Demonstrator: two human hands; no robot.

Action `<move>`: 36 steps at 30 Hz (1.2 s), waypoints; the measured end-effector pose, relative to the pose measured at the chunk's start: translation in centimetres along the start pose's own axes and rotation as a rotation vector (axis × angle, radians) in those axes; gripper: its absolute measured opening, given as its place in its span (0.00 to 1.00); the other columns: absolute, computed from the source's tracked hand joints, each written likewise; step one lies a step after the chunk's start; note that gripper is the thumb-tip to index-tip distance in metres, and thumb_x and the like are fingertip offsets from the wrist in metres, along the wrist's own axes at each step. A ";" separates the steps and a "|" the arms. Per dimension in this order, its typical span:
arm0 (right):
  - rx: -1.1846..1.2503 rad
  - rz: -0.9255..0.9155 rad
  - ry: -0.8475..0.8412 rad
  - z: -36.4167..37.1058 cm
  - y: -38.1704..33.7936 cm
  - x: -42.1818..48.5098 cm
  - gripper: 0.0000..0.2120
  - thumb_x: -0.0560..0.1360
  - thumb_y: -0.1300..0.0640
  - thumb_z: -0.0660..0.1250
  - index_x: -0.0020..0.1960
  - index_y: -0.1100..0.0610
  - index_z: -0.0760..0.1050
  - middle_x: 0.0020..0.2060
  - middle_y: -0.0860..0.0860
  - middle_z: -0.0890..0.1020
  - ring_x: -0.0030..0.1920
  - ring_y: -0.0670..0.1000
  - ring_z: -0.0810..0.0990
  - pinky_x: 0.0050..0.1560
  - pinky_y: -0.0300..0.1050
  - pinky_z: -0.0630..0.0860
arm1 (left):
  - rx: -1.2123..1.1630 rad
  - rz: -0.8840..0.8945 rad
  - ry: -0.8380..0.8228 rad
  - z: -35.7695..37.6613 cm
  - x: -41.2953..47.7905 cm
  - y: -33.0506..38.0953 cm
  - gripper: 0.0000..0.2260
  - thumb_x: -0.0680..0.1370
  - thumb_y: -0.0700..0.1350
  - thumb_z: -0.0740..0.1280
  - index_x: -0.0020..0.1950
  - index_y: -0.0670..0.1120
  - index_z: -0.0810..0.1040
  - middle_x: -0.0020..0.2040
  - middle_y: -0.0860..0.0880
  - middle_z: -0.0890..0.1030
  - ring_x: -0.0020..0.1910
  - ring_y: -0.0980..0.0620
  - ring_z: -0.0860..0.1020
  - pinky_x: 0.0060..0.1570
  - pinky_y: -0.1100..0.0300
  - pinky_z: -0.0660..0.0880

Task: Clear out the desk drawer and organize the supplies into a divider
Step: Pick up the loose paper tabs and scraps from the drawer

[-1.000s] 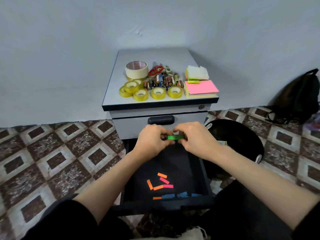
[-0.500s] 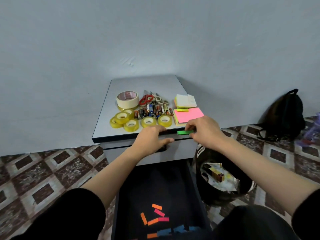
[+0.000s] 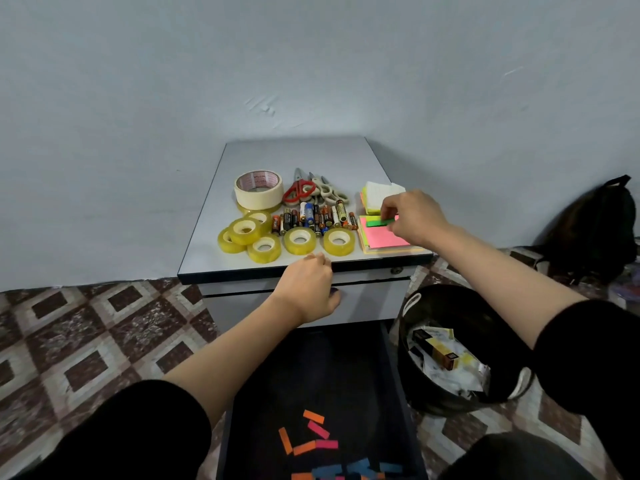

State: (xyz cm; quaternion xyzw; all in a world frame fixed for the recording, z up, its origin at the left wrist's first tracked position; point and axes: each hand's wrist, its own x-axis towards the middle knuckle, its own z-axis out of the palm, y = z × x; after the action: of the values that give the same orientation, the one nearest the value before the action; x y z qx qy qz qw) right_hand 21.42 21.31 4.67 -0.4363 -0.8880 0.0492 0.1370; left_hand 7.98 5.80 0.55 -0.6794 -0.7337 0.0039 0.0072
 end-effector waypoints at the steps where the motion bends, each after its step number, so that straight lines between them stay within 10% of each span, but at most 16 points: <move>1: -0.015 0.000 -0.012 0.3 0.0 0.1 0.14 0.70 0.67 0.64 0.50 0.54 0.81 0.51 0.54 0.81 0.52 0.57 0.78 0.47 0.43 0.72 | 0.009 0.003 -0.001 0.0 0.0 0.0 0.23 0.79 0.55 0.59 0.65 0.40 0.71 0.64 0.43 0.72 0.63 0.47 0.70 0.59 0.57 0.68; 36: 0.236 0.026 0.012 4.5 -3.6 -8.9 0.03 0.71 0.62 0.68 0.42 0.57 0.81 0.37 0.52 0.81 0.43 0.53 0.79 0.44 0.45 0.76 | -0.190 -0.005 0.095 1.5 -2.4 -1.9 0.21 0.79 0.46 0.60 0.71 0.43 0.67 0.73 0.46 0.67 0.73 0.50 0.61 0.69 0.57 0.61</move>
State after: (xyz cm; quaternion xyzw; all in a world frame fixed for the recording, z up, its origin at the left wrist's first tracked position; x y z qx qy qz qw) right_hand 22.53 12.23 -0.65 -0.4289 -0.8694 0.1529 0.1919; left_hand 6.20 3.23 -0.94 -0.6746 -0.7313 -0.0979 -0.0224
